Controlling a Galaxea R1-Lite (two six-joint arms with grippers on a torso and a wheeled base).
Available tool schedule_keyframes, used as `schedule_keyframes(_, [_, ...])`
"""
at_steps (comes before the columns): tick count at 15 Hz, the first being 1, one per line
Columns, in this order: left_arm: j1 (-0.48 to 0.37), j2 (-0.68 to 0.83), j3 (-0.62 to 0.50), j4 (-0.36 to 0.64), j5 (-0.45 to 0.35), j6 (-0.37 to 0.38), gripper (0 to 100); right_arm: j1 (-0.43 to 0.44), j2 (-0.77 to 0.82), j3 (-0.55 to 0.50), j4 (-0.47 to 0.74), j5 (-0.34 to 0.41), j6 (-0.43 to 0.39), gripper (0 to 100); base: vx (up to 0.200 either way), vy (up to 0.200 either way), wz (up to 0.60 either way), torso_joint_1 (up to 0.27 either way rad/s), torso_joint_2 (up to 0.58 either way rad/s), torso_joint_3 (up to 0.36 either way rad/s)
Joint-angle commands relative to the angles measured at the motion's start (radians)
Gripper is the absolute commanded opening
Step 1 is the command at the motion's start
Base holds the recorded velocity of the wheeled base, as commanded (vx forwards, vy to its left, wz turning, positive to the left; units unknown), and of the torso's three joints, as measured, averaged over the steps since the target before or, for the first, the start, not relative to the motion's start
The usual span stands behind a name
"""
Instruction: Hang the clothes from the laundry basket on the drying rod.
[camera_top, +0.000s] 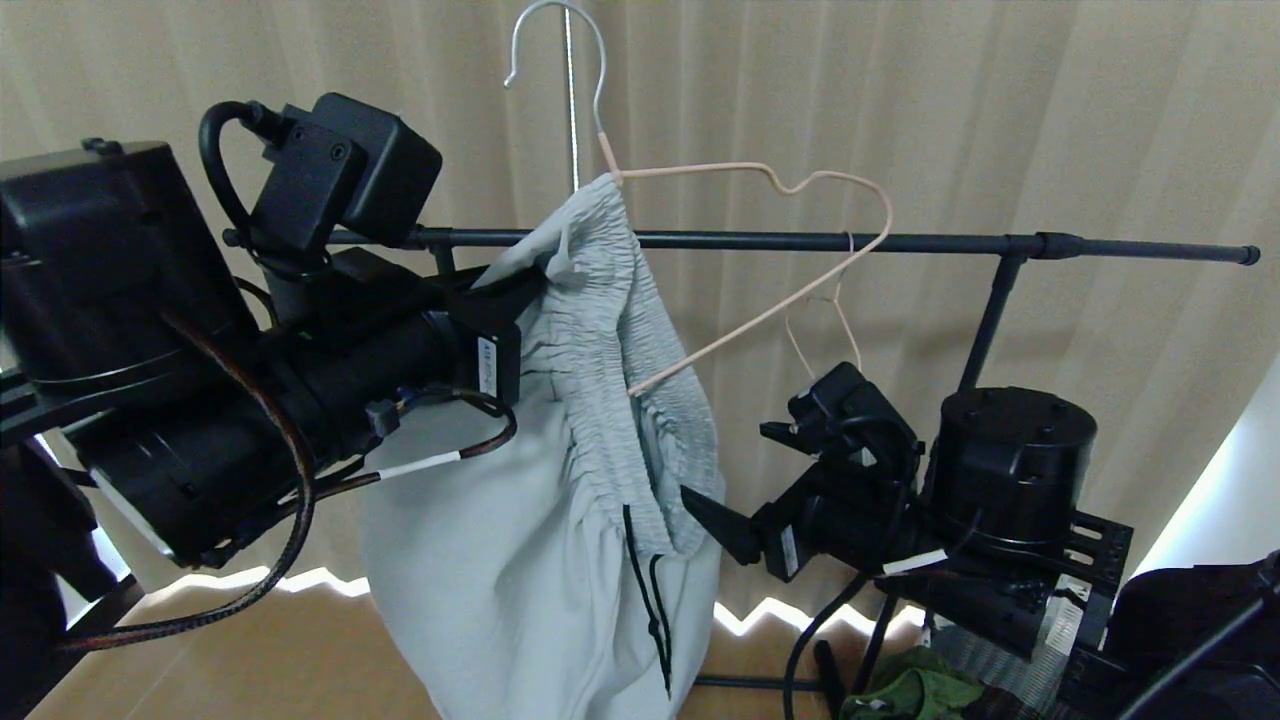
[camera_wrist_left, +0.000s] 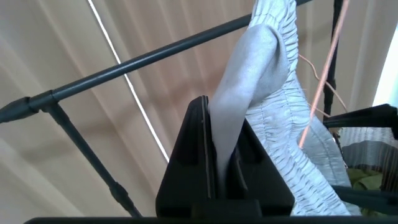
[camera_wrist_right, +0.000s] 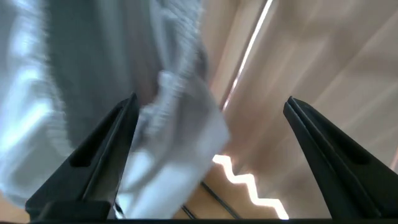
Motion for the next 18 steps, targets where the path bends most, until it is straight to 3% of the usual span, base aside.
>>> schedule_keyframes(1, [-0.001, -0.023, 0.005, 0.000, -0.001, 0.000, 0, -0.014, 0.016, 0.004, 0.000, 0.000, 0.000, 100, 0.000, 0.000, 0.00, 0.000, 0.00, 0.000])
schedule_keyframes(2, [-0.001, -0.029, 0.008, 0.001, -0.018, 0.000, 0, -0.015, 0.023, 0.005, 0.000, 0.000, 0.000, 100, 0.000, 0.000, 0.00, 0.000, 0.00, 0.000])
schedule_keyframes(3, [-0.001, -0.034, 0.014, 0.001, -0.033, 0.000, 0, -0.015, 0.028, 0.005, 0.000, -0.001, 0.000, 0, 0.000, 0.000, 0.00, 0.000, 0.00, 0.000])
schedule_keyframes(5, [-0.001, -0.058, 0.039, 0.001, -0.084, 0.003, 0, -0.015, 0.043, 0.010, -0.038, -0.001, -0.002, 0, 0.000, 0.000, 0.00, 0.000, 0.00, 0.000])
schedule_keyframes(9, [0.031, -0.078, 0.067, 0.001, -0.082, 0.029, 0, -0.052, 0.031, 0.030, -0.047, -0.015, -0.003, 0, 0.000, 0.000, 0.00, 0.000, 0.00, 0.000])
schedule_keyframes(13, [0.100, -0.118, 0.154, 0.000, -0.084, 0.142, 0, -0.178, -0.014, 0.022, -0.038, -0.024, -0.011, 0, 0.000, 0.000, 0.00, 0.000, 0.00, 0.000])
schedule_keyframes(18, [0.127, -0.121, 0.232, 0.001, -0.084, 0.205, 0, -0.305, -0.017, -0.061, -0.029, -0.023, -0.011, 0, 0.000, 0.000, 0.00, 0.000, 0.00, 0.000])
